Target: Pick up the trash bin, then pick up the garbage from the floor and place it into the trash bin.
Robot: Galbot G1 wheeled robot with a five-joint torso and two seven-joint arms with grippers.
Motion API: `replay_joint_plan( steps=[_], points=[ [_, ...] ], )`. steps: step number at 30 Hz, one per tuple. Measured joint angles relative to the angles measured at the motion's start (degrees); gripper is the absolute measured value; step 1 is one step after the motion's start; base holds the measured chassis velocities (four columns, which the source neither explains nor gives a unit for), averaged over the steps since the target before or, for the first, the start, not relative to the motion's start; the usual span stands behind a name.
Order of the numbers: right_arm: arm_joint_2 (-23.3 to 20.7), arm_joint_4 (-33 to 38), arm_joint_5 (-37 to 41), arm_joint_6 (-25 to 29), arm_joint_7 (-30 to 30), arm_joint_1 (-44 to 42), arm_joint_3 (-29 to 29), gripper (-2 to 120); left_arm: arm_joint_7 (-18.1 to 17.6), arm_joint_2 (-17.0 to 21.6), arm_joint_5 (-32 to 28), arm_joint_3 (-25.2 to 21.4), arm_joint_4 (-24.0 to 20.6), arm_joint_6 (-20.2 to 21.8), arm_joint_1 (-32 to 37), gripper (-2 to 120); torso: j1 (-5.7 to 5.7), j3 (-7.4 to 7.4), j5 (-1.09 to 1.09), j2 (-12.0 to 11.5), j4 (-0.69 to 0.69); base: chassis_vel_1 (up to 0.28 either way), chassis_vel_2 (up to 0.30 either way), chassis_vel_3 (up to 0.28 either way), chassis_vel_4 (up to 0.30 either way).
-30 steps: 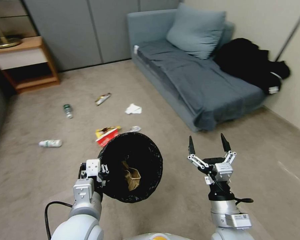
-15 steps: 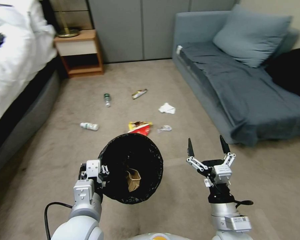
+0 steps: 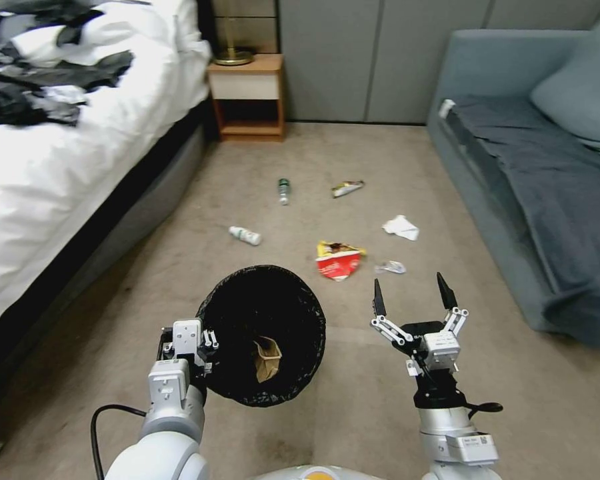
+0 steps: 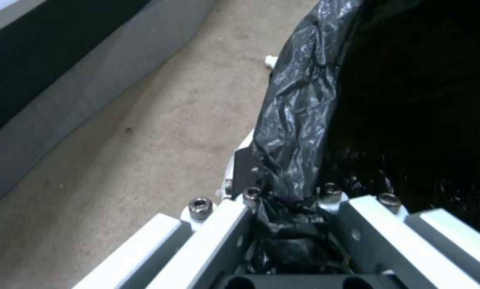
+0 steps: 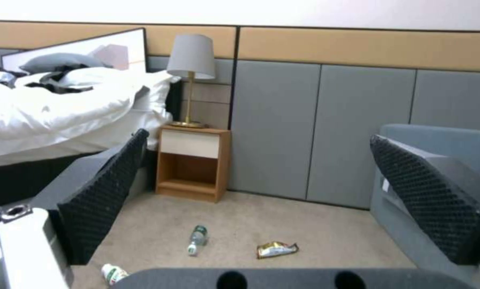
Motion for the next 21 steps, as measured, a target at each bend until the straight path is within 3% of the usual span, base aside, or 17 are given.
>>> replay_joint_plan(
  steps=[21],
  points=[
    [0.34, 0.20, 0.34, 0.99, -0.05, -0.11, 0.91, 100, 0.25, 0.05, 0.08, 0.23, 0.11, -0.18, -0.06, 0, 0.00, 0.00, 0.00, 0.00, -0.01, 0.000, 0.000, 0.000, 0.000]
  ],
)
